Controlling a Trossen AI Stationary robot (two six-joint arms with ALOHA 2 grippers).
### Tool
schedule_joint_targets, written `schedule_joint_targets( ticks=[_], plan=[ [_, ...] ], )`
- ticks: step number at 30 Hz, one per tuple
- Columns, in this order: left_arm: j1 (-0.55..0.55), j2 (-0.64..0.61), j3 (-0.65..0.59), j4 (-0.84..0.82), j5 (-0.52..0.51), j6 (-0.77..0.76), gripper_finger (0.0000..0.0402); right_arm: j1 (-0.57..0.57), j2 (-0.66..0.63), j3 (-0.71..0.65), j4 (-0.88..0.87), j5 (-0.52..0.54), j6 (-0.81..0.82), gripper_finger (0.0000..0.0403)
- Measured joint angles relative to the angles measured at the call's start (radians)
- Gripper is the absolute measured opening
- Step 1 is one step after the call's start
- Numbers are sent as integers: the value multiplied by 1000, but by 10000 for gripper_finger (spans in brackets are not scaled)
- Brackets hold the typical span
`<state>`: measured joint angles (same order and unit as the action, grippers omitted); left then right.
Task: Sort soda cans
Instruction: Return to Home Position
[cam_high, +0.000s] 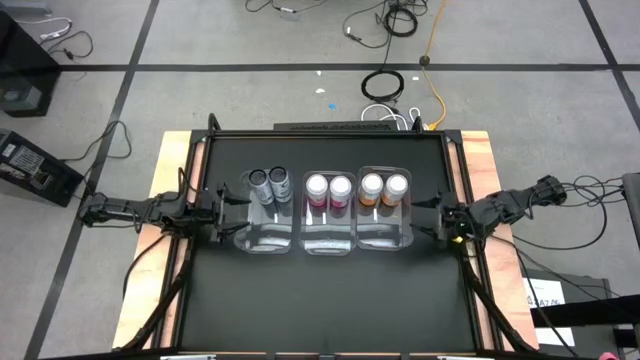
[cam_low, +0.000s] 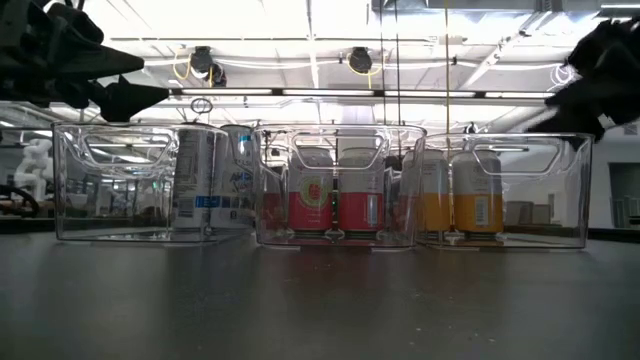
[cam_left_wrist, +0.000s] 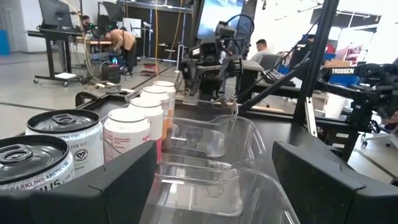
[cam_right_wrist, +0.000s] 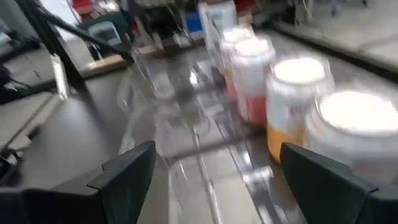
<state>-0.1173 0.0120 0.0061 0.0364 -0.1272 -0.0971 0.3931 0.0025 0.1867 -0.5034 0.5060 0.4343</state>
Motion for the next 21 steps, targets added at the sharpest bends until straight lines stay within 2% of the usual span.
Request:
schedule_joint_targets(
  ticks=[5, 9, 14, 17, 21],
  plan=[
    [0, 0, 0, 1, 0, 0, 328, -1, -1, 0, 131, -8, -128, 336],
    [0, 0, -1, 2, 0, 0, 328, -32, -1, -24, 148, -8, -115, 336],
    [0, 1, -1, 3, -1, 0, 328, -112, 14, -103, 366, -39, -195, 336],
    [0, 1, -1, 3, -1, 0, 328, -179, -2, -128, 486, -130, -274, 336],
    [0, 1, -1, 2, -2, 0, 328, -292, 4, -144, 476, -287, -272, 336]
  ],
)
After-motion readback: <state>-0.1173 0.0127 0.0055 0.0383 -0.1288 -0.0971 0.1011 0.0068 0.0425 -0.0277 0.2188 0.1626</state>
